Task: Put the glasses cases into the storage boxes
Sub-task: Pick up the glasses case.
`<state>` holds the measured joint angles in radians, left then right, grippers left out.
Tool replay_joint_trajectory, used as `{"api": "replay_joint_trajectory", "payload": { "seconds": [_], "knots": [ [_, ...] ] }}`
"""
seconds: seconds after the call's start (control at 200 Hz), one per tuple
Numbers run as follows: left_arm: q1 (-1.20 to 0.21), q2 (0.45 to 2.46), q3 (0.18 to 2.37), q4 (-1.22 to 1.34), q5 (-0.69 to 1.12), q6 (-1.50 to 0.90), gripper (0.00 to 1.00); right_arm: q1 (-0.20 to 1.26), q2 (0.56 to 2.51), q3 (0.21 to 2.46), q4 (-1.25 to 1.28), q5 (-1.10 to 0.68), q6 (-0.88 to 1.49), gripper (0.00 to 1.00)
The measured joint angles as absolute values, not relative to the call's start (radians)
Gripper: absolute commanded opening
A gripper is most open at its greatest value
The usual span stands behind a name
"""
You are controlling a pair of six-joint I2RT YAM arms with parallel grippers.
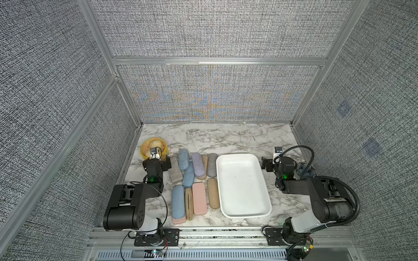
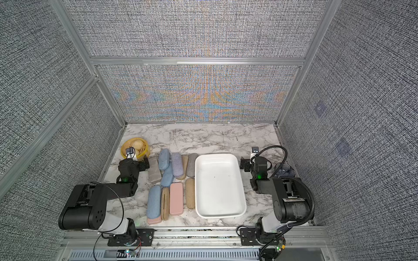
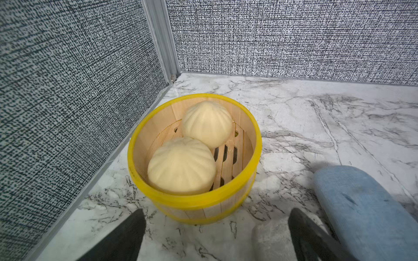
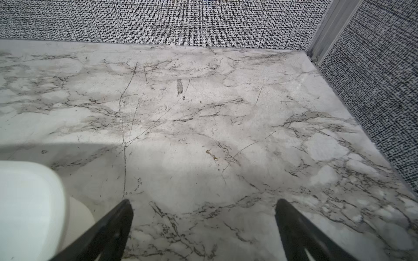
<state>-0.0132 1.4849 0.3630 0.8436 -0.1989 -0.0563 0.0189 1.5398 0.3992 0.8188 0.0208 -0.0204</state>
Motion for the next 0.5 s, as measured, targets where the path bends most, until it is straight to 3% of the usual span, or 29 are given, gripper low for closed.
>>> {"api": "replay_joint_trajectory", "payload": {
  "seconds": [0.5],
  "knots": [
    [-0.013, 1.485, 0.363, 0.844, -0.199, -0.056, 0.99, 0.007, 1.537, 0.390, 0.828, -0.027, -0.017, 0.99]
  ]
}}
